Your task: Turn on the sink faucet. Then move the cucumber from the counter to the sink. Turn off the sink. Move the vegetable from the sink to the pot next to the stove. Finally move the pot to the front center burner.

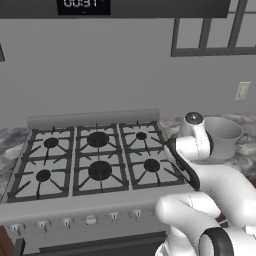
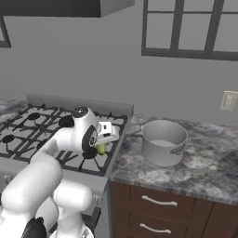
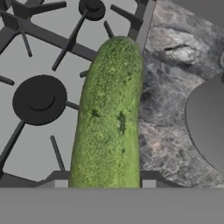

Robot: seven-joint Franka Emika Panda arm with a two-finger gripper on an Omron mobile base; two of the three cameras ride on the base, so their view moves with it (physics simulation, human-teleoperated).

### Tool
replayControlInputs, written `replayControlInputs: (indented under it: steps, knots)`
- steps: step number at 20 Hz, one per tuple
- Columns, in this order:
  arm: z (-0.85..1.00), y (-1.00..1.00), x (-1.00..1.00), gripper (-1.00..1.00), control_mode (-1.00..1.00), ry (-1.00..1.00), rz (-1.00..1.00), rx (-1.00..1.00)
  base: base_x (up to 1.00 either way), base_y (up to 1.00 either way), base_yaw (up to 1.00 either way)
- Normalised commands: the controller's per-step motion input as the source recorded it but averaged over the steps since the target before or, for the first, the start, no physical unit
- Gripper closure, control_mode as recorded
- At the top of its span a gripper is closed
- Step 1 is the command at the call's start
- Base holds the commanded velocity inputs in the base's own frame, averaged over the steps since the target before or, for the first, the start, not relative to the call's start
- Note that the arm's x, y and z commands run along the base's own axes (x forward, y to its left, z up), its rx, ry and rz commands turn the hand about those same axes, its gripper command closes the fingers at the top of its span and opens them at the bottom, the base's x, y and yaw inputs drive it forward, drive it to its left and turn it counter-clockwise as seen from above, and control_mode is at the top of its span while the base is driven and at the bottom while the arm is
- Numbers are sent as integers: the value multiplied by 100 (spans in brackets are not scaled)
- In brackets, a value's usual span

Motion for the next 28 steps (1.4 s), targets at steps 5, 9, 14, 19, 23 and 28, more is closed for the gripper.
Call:
replayControlInputs:
  steps: [5,9,14,19,23,28]
  knots:
    - [29,-47,24,100,-100,0,-8,0,0,0,0]
    - [27,-49,11,100,-100,0,-8,0,0,0,0]
    - [28,-59,0,100,-100,-2,-9,0,0,0,0]
    - [24,-56,0,100,-100,-3,-9,0,0,0,0]
    - [19,-54,0,100,-100,-1,-9,0,0,0,0]
    - [8,-53,22,100,-100,0,-3,0,0,0,0]
